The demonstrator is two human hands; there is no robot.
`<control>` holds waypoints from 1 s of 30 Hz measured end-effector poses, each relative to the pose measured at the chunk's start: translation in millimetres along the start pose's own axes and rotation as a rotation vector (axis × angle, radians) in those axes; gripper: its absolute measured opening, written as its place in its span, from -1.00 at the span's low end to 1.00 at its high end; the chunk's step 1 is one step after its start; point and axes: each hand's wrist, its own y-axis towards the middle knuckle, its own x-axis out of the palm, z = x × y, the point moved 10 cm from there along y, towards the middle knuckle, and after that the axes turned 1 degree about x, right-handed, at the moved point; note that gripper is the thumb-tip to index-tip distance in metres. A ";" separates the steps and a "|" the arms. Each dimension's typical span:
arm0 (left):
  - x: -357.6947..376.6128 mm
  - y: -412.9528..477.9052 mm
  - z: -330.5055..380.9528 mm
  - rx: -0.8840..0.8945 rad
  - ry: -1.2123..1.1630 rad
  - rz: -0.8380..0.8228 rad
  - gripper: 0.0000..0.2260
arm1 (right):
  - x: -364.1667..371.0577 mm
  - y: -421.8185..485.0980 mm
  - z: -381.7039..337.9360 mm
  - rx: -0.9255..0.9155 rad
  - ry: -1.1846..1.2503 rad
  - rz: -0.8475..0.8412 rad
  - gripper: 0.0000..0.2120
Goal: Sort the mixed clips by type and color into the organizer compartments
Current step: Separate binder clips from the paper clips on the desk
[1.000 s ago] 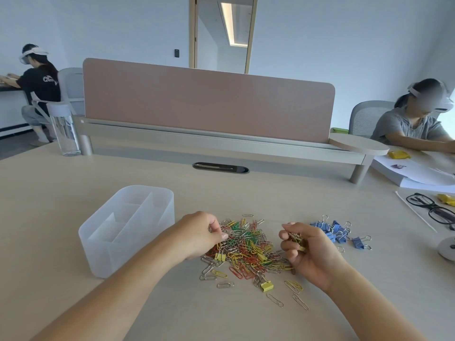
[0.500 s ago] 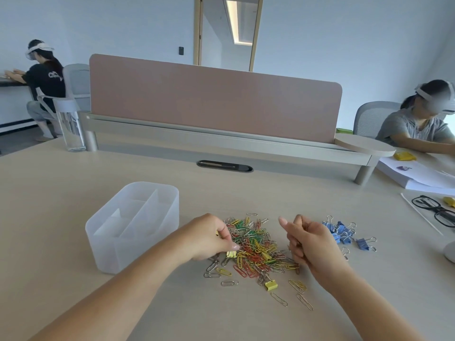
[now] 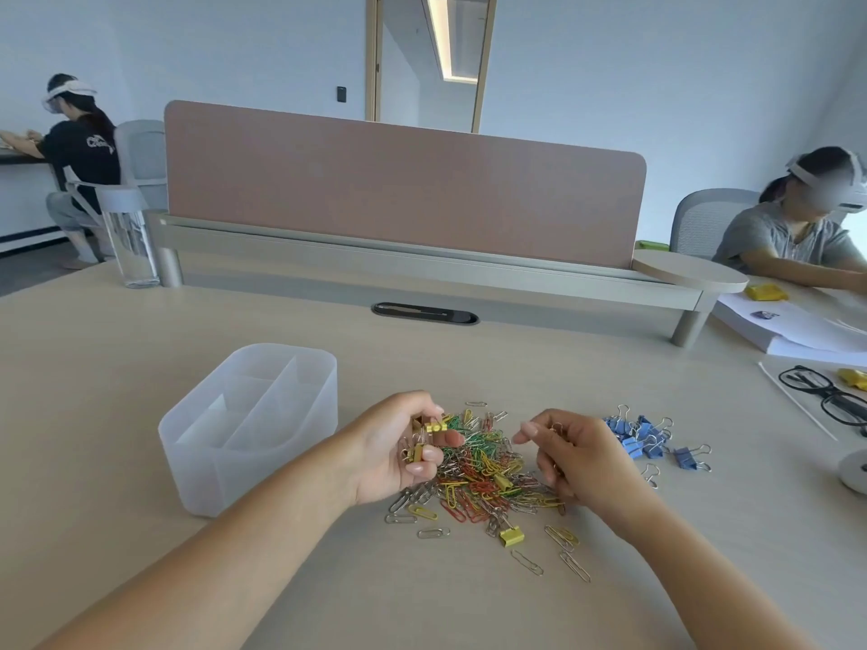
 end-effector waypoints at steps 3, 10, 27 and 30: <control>1.1 0.1 -1.8 -0.017 -0.058 -0.008 -0.94 | 3.6 -3.3 -11.2 -0.133 -0.307 -0.036 -0.92; 5.9 -5.7 4.0 0.072 0.242 -0.032 -0.90 | 11.0 -7.4 -13.5 -0.164 -0.477 -0.165 -0.80; 45.6 -26.8 14.6 0.473 1.140 -0.122 -0.89 | 2.3 -2.2 -11.3 -0.183 -0.369 0.001 -0.91; 52.4 -27.4 9.2 0.481 1.183 -0.197 -0.82 | -12.5 1.6 -7.8 -0.118 -0.083 0.087 -0.86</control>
